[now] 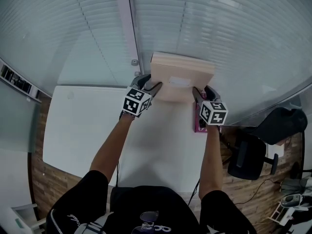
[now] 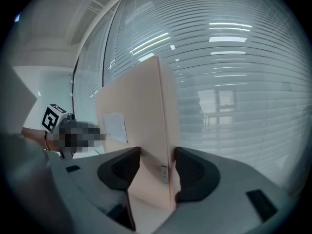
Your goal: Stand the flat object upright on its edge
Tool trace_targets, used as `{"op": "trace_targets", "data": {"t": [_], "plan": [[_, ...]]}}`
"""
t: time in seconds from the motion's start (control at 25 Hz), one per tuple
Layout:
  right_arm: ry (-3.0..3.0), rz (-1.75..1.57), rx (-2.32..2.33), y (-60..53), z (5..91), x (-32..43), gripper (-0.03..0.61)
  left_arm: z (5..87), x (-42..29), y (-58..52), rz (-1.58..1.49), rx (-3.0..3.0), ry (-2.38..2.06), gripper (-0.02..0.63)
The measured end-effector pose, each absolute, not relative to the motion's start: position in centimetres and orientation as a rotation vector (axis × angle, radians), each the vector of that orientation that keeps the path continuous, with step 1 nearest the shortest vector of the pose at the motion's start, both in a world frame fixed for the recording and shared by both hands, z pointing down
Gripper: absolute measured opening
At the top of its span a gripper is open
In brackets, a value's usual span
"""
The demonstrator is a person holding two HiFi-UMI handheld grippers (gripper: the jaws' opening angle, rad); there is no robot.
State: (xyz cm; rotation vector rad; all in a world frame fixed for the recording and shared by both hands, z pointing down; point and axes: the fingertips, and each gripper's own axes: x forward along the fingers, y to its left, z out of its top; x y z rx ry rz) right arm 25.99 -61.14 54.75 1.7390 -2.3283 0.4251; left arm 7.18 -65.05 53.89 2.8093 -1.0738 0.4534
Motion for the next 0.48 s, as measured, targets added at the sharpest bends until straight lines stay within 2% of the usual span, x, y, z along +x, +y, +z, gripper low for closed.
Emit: {"op": "trace_targets", "data": {"t": [0.48], "plan": [[-2.313,0.482,1.758,-61.5,56.7,26.8,0.245,55.2,7.9,-65.2,0.458,2.815,-1.063,0.247]]}}
